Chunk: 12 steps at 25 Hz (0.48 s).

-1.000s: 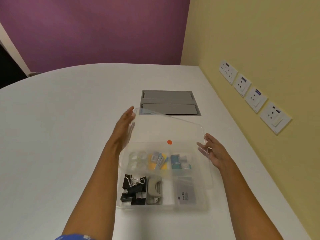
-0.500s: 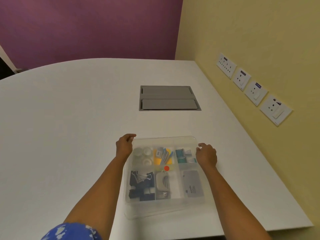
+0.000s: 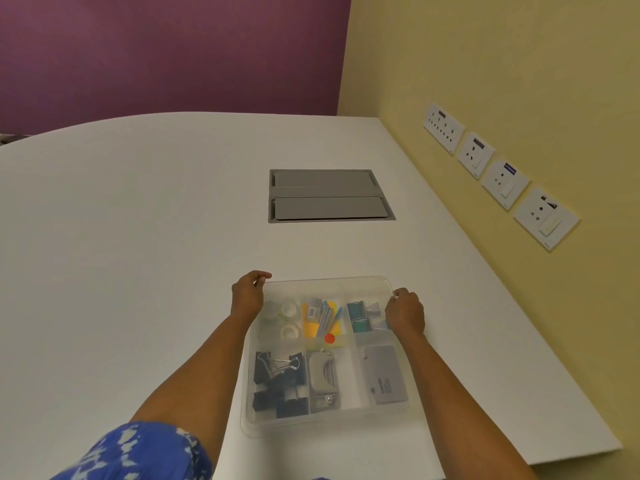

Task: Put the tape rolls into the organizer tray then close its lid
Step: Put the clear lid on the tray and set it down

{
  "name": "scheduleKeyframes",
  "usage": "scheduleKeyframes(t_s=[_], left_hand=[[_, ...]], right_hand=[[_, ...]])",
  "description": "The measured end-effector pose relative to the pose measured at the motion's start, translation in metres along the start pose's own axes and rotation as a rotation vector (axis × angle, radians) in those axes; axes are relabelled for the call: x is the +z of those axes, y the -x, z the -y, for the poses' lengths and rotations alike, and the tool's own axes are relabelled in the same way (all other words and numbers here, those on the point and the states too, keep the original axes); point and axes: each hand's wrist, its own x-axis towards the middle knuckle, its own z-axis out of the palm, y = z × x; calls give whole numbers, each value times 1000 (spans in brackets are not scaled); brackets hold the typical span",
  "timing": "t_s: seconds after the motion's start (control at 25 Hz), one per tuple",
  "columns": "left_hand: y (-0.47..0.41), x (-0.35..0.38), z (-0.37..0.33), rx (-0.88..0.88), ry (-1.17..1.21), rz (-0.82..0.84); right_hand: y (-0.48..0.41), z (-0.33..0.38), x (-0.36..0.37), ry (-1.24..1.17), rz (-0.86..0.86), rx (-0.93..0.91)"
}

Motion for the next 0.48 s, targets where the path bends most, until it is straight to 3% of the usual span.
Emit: scheduleKeyframes(t_s=[0.2,0.48], left_hand=[[-6,5,9,-53,55,-42],[-13,9,11,-199,226,-100]], right_hand=[[-24,8,2,-161,100,84],[-57,8,14,-375,129,341]])
